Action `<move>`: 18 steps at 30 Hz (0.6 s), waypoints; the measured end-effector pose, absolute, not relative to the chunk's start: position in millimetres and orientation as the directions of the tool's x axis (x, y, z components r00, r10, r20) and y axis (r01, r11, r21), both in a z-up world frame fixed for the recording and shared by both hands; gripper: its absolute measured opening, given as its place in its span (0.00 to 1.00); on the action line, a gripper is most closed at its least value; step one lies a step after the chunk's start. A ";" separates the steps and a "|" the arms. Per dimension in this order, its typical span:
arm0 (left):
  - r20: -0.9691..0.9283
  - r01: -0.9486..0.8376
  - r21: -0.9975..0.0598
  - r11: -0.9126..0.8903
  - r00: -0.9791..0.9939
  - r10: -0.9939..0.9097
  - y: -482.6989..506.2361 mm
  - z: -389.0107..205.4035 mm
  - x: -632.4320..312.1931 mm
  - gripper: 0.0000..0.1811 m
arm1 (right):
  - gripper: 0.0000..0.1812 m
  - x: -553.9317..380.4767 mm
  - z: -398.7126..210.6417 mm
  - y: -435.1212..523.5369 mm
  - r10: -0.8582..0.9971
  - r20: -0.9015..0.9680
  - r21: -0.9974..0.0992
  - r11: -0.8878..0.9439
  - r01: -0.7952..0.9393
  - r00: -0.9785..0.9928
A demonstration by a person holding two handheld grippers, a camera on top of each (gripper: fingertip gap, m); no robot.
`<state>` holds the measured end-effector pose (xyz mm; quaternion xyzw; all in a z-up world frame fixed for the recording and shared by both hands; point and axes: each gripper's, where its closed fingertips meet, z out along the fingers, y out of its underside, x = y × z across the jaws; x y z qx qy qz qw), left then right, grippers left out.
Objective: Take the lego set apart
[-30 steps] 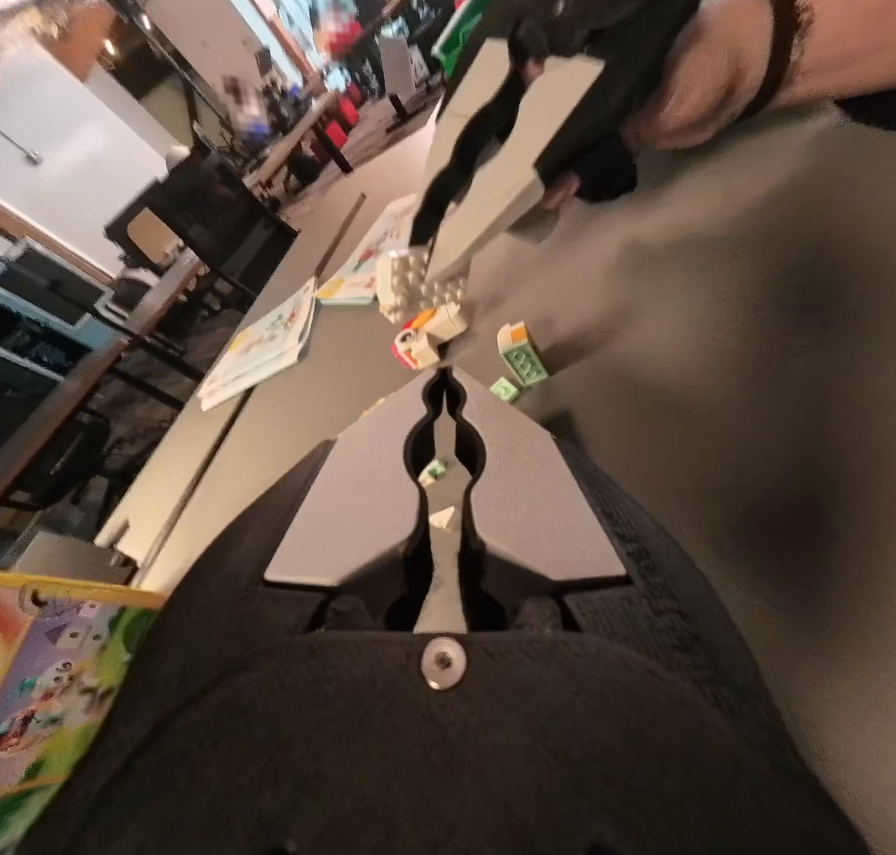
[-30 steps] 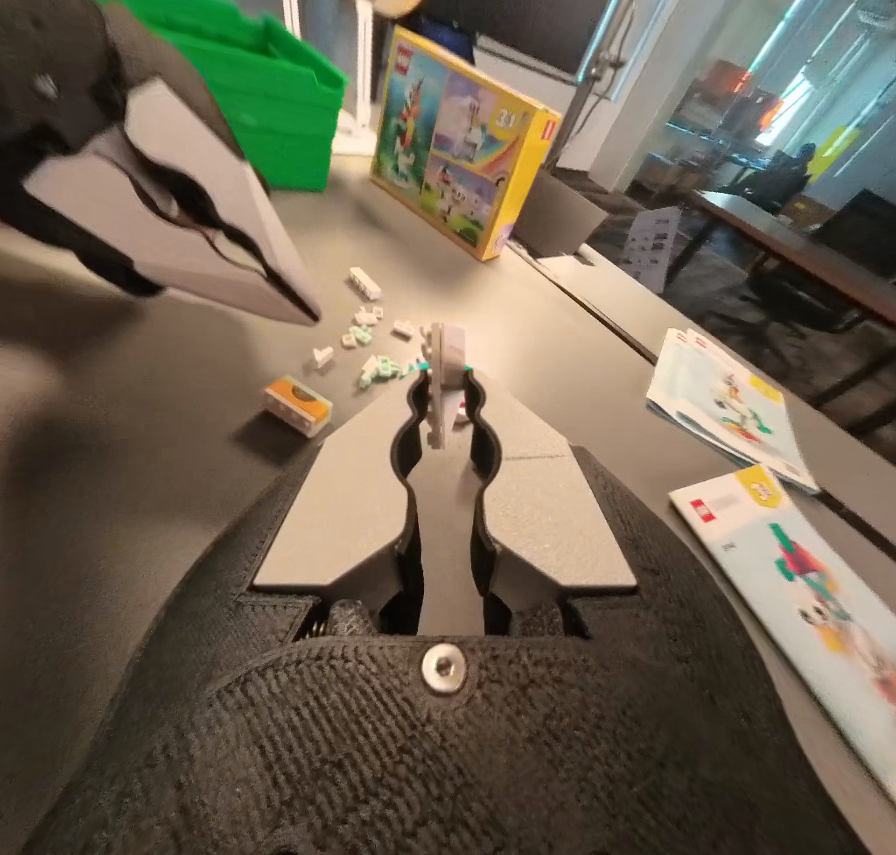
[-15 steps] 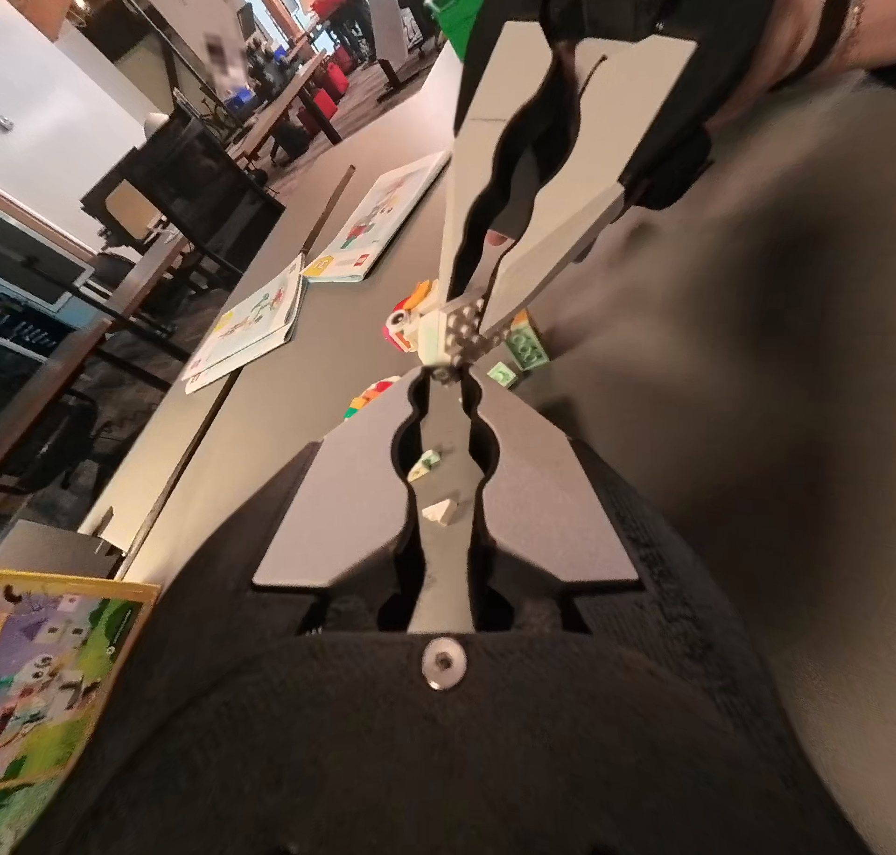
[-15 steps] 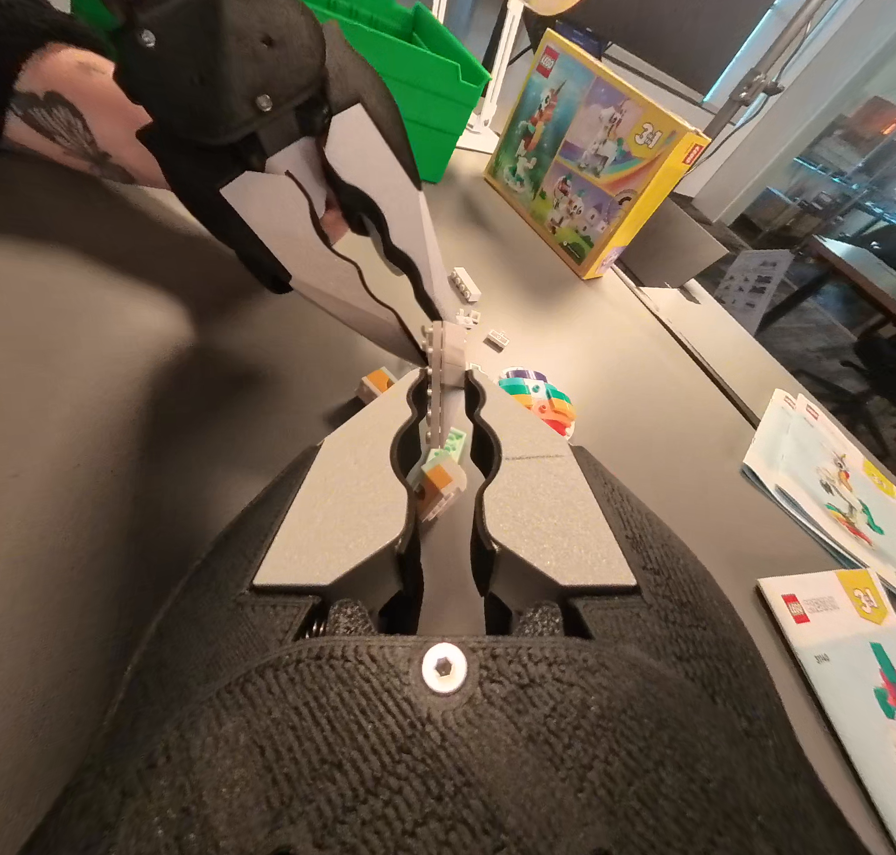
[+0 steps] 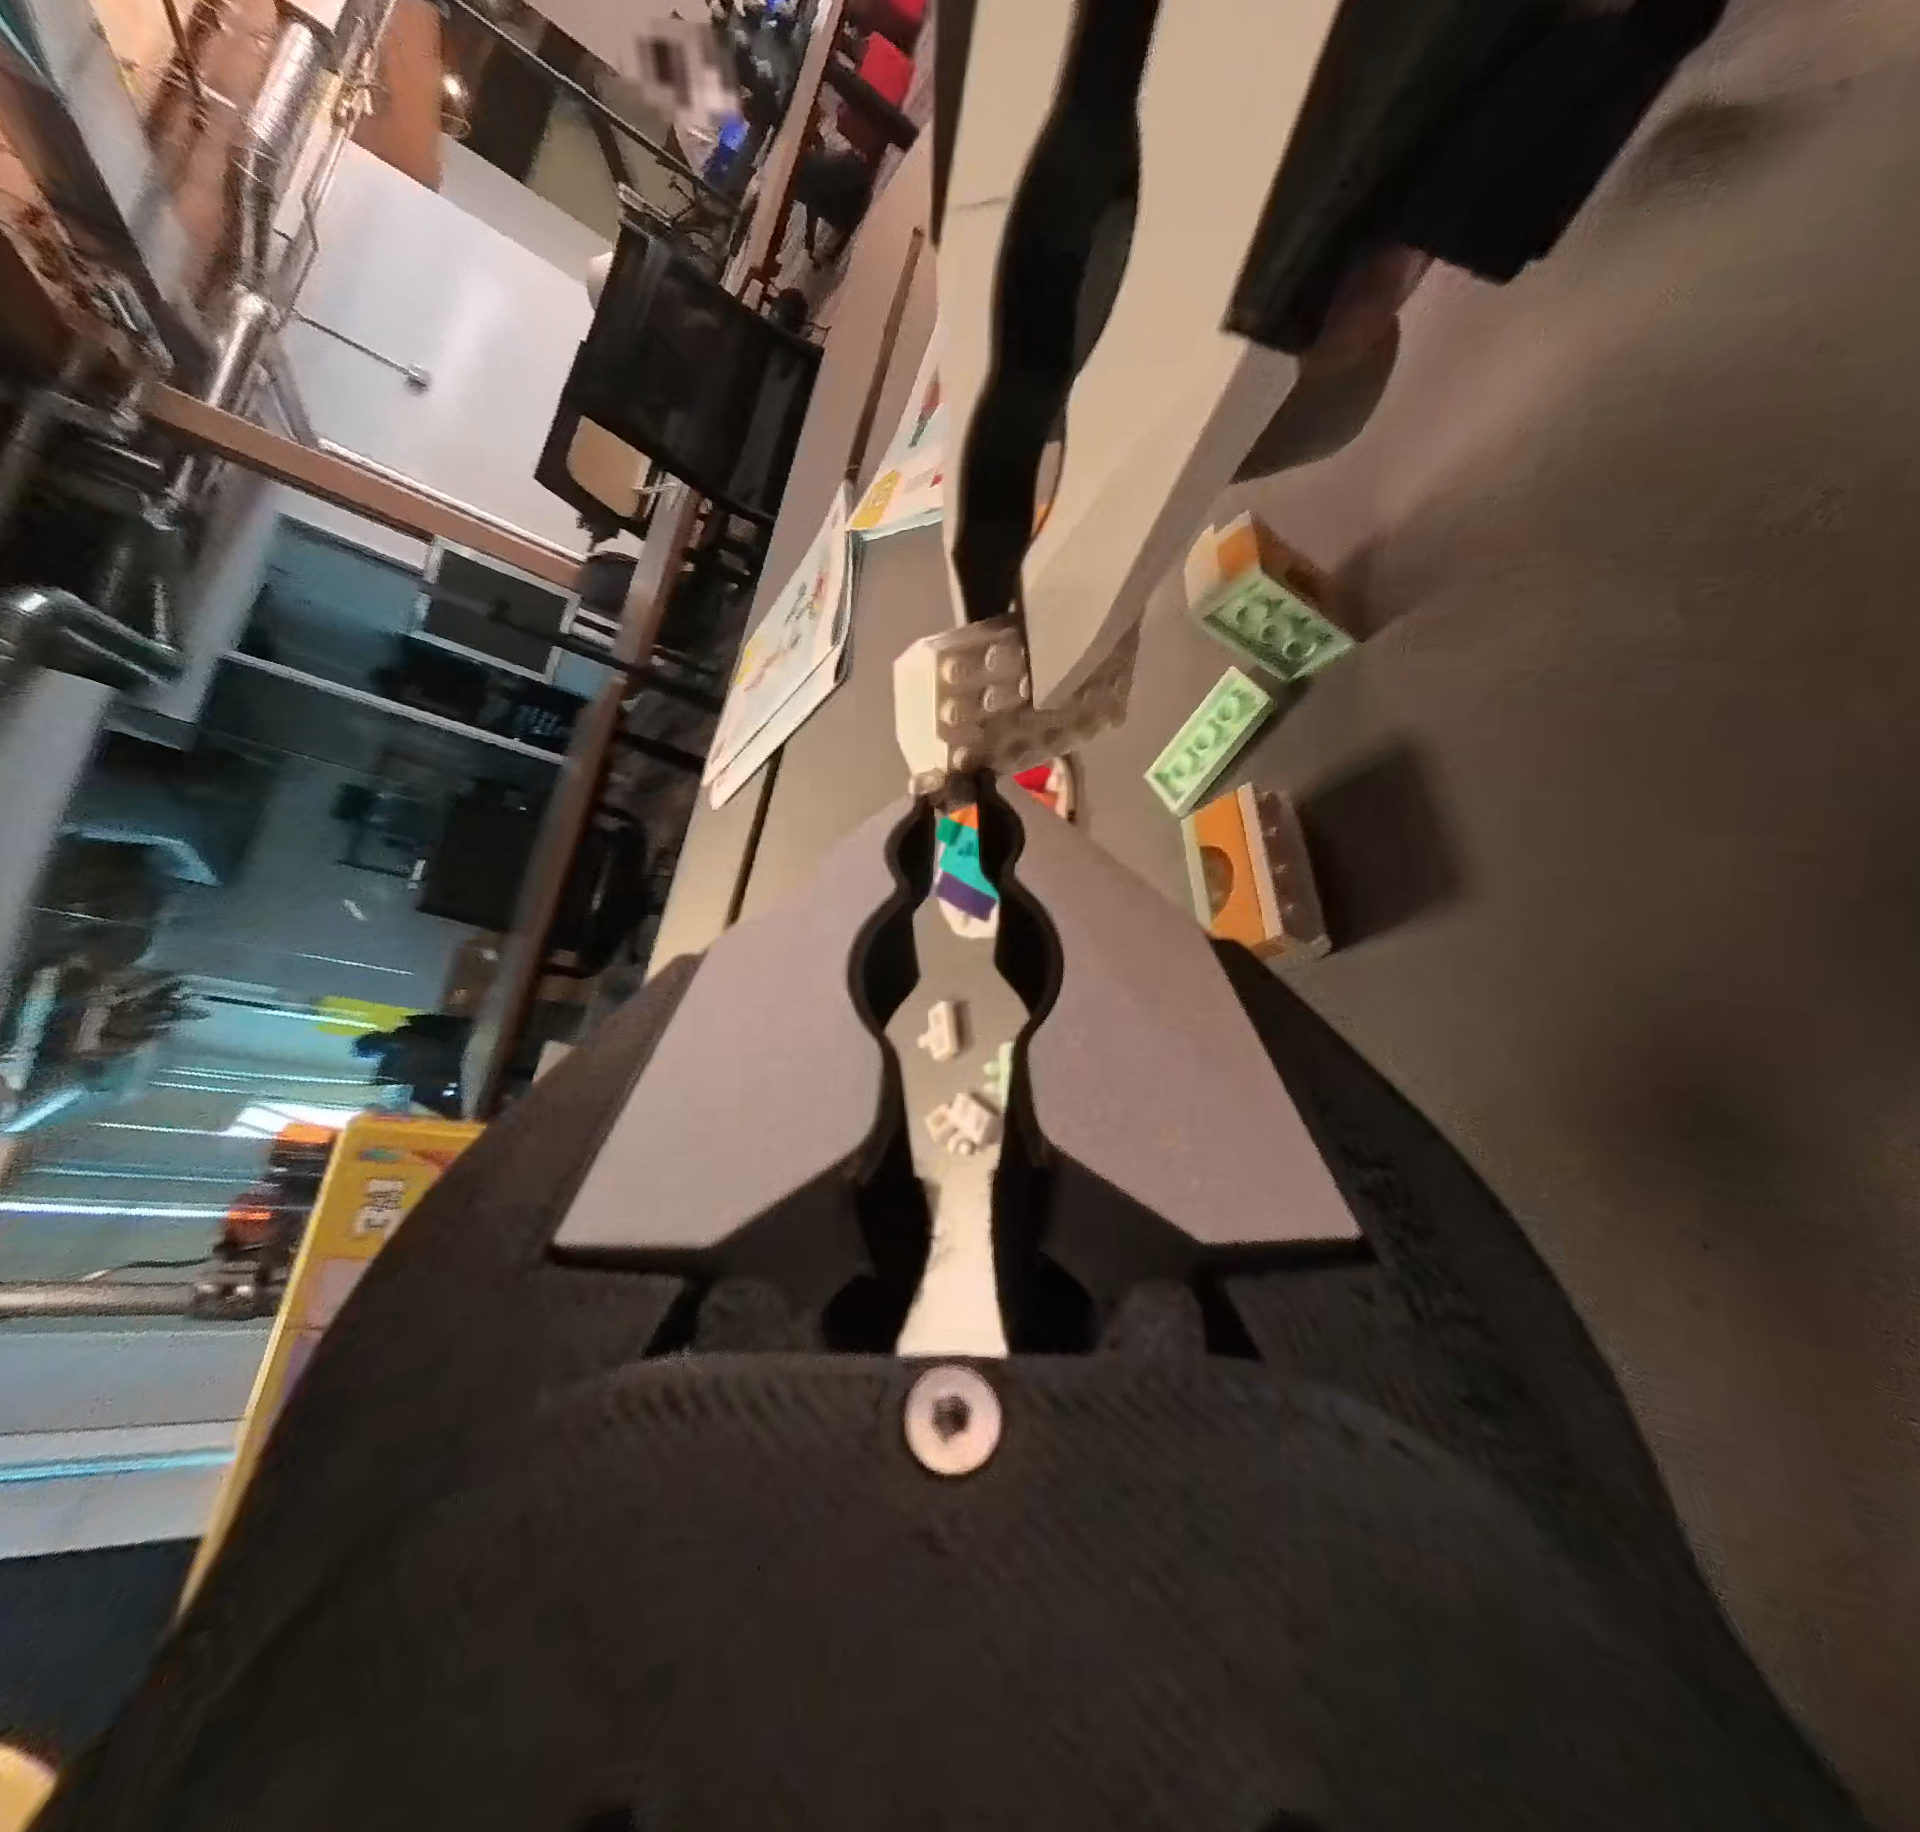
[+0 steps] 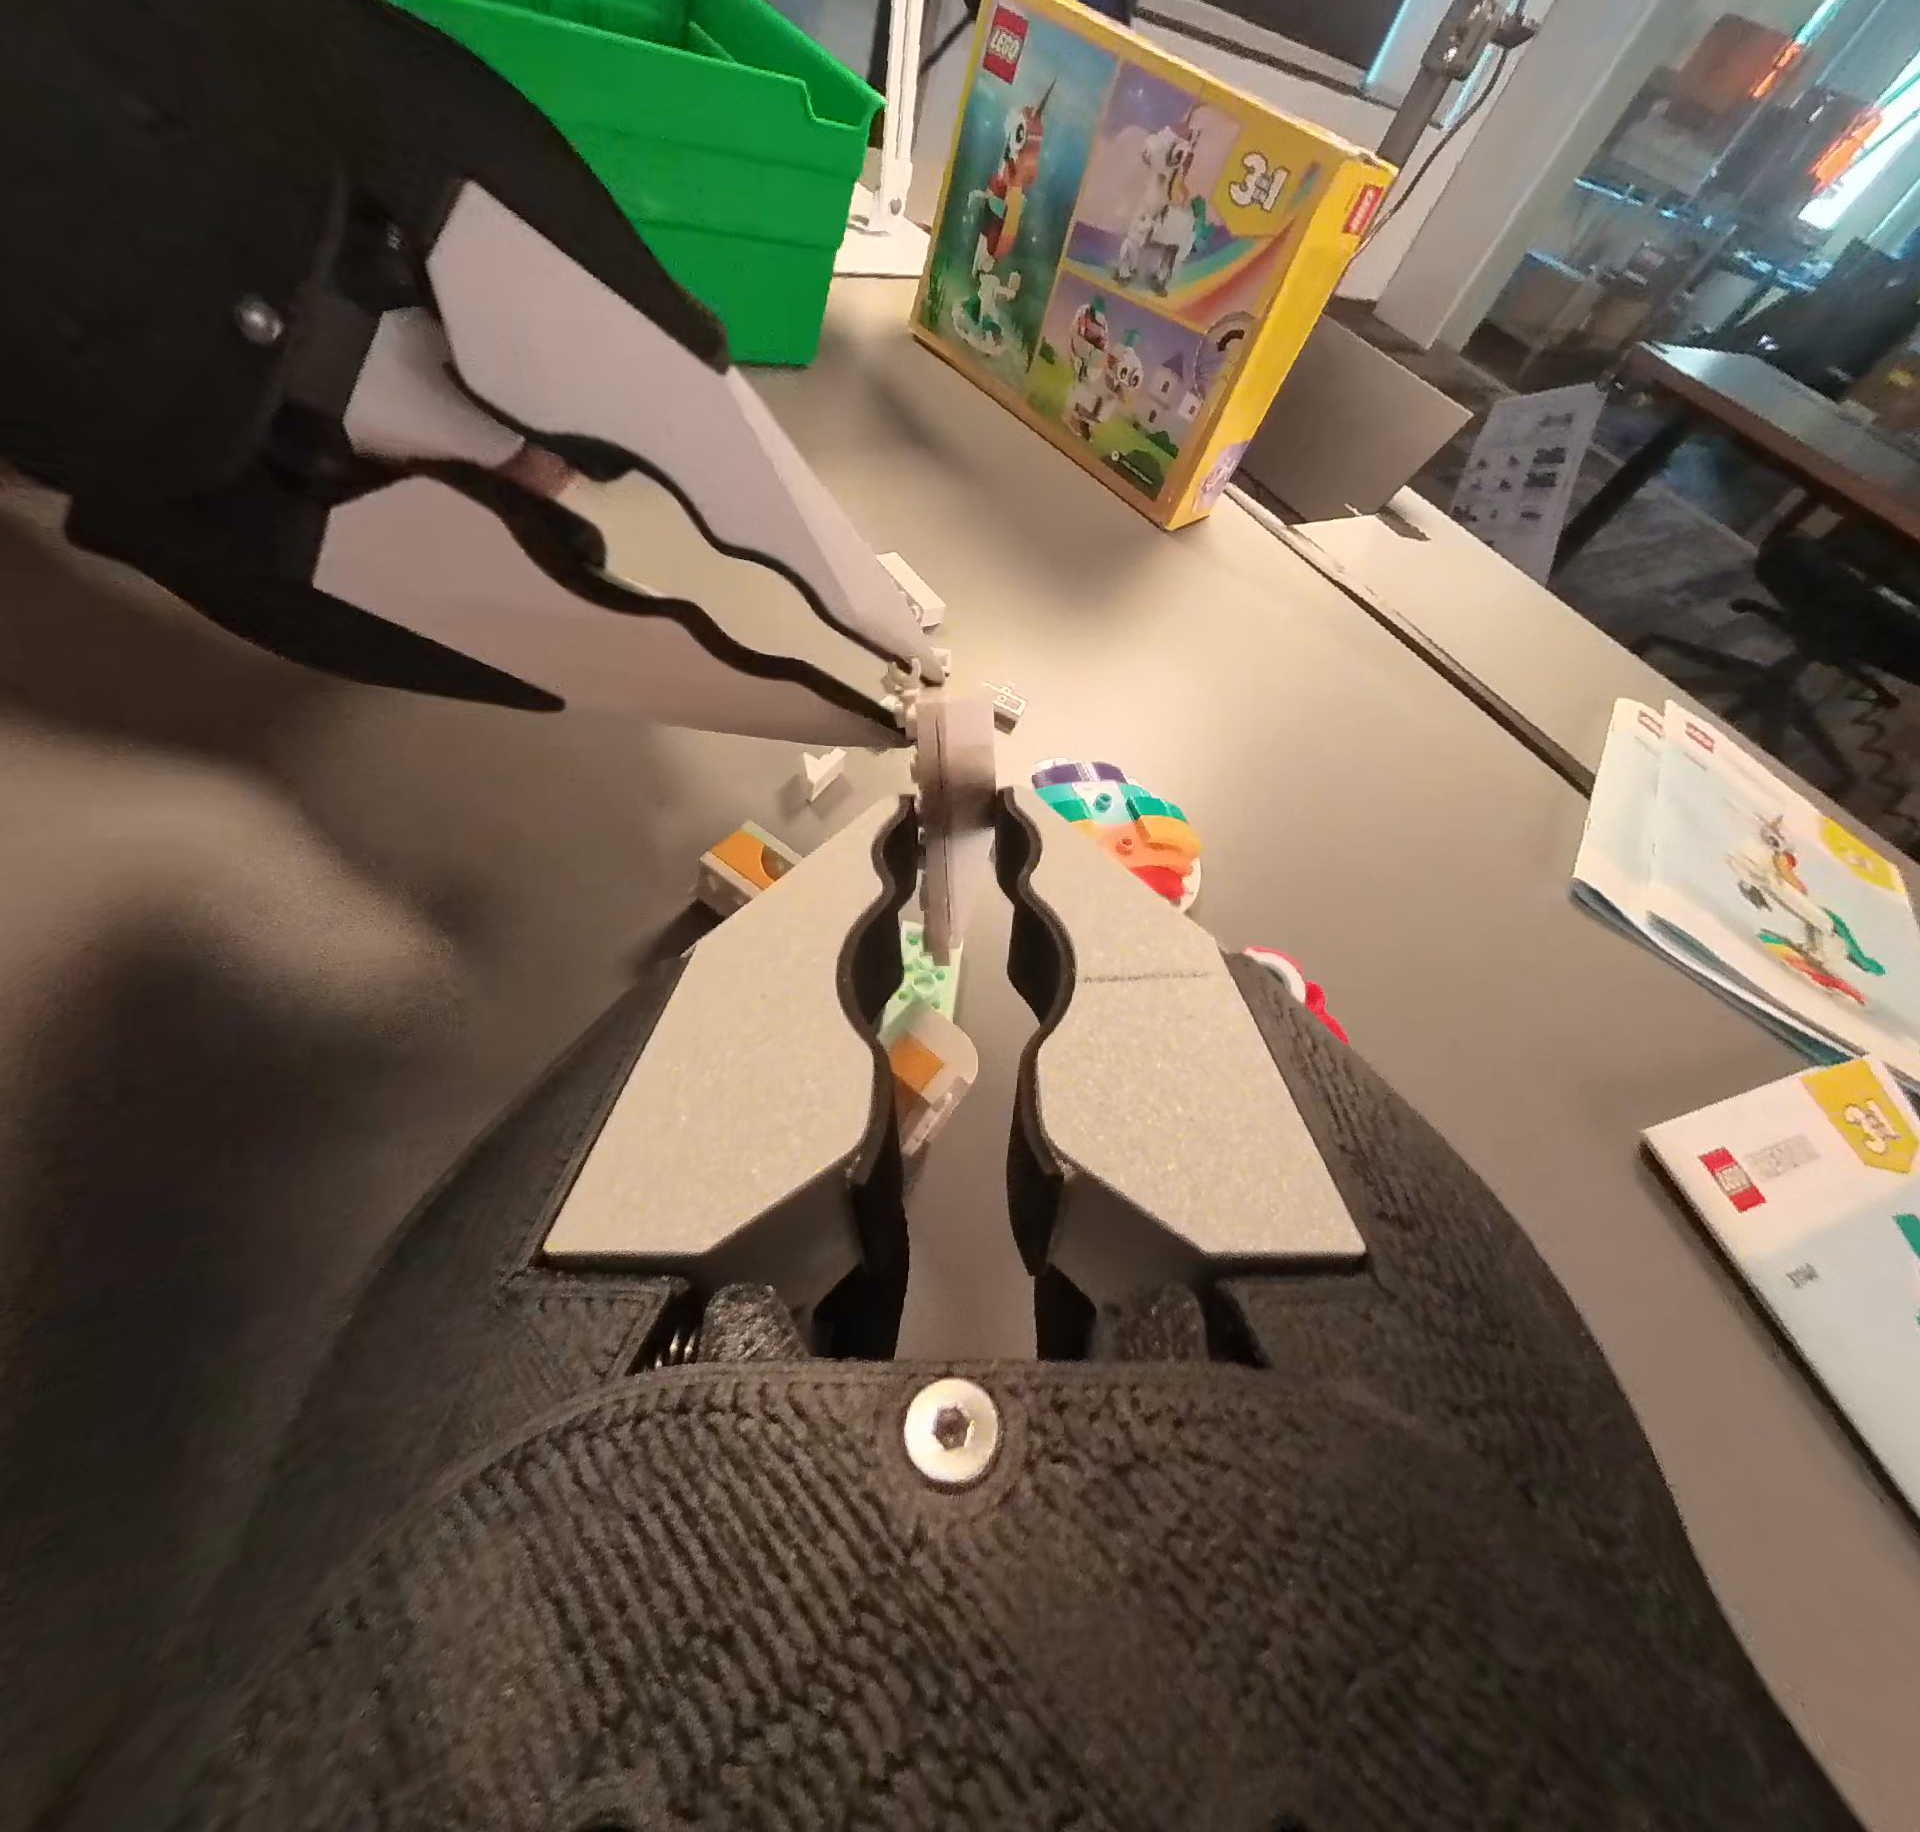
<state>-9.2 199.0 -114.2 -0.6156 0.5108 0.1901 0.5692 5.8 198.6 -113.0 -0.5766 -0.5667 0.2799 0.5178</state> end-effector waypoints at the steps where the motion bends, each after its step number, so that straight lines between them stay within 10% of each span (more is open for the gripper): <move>1: -0.835 -0.859 -0.480 0.178 0.386 -0.391 199.4 -113.2 -9.5 0.04 | 0.07 5.6 -113.0 199.1 0.947 0.247 -0.920 0.162 0.358 0.207; 8: -0.947 -0.926 -0.286 0.245 0.234 -0.220 196.8 -103.9 -8.3 0.03 | 0.07 7.7 -108.0 202.2 0.975 0.010 -0.965 -0.048 0.256 0.220; 18: -0.371 -0.589 -0.787 -0.181 0.687 -0.624 205.7 -146.0 -26.5 0.18 | 0.07 14.0 -115.5 210.3 0.824 0.530 -0.795 0.399 0.456 0.202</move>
